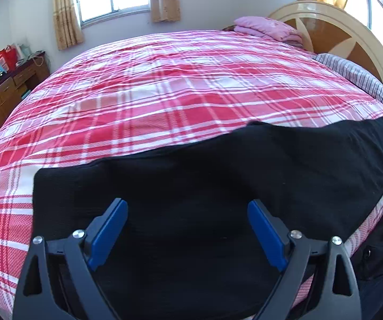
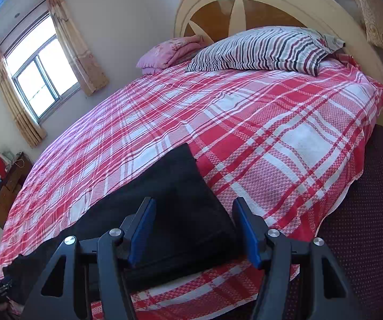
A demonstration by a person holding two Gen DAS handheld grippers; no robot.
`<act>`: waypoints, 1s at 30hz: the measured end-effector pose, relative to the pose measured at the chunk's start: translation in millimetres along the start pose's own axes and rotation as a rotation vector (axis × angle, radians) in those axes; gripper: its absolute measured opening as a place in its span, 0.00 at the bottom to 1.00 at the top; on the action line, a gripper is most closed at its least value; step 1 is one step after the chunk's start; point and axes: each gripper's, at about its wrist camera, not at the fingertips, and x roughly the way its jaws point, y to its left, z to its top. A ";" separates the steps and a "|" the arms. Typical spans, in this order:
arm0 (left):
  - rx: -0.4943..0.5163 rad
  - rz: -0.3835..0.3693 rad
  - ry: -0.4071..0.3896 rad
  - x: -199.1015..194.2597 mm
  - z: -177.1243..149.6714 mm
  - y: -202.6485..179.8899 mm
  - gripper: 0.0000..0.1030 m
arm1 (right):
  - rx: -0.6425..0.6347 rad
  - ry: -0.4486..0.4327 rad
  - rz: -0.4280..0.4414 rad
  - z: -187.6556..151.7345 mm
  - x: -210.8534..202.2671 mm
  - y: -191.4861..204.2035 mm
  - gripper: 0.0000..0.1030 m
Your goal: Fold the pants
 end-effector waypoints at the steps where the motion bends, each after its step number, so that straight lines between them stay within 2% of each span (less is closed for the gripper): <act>1: -0.006 0.005 -0.004 -0.8 0.3 3.0 0.91 | 0.005 -0.007 0.003 -0.6 -0.8 -0.2 0.59; 5: -0.012 0.035 -0.014 -2.8 2.5 11.8 0.91 | 0.044 -0.014 0.015 0.2 -4.5 -6.4 0.59; 8: -0.020 0.086 -0.041 -8.1 5.2 24.0 0.91 | 0.041 -0.025 -0.003 -0.7 -7.4 -6.9 0.59; 13: -0.116 0.138 -0.040 -8.7 3.2 61.2 0.94 | 0.046 -0.019 -0.003 -3.7 -7.7 -7.1 0.59; 16: -0.188 0.100 -0.023 -1.4 -3.9 80.9 0.95 | 0.066 -0.014 0.023 -6.2 -11.7 -9.6 0.59; 20: -0.148 0.124 -0.023 -0.7 -2.1 72.7 0.97 | 0.083 -0.024 0.037 -6.8 -17.3 -12.3 0.59; 24: -0.206 0.120 -0.063 -8.2 -2.4 82.7 0.97 | 0.128 -0.099 0.017 -2.5 -31.8 -22.4 0.59; 27: -0.273 0.134 -0.065 -9.5 -5.1 100.0 0.97 | 0.156 -0.052 0.036 -3.0 -26.1 -30.1 0.59; 28: -0.294 0.127 -0.046 -5.9 -6.8 105.3 0.97 | 0.155 -0.026 0.037 -6.3 -20.5 -29.7 0.59; 30: -0.334 0.101 -0.032 0.1 -12.1 113.0 0.97 | 0.117 -0.028 0.019 -9.9 -18.2 -22.9 0.59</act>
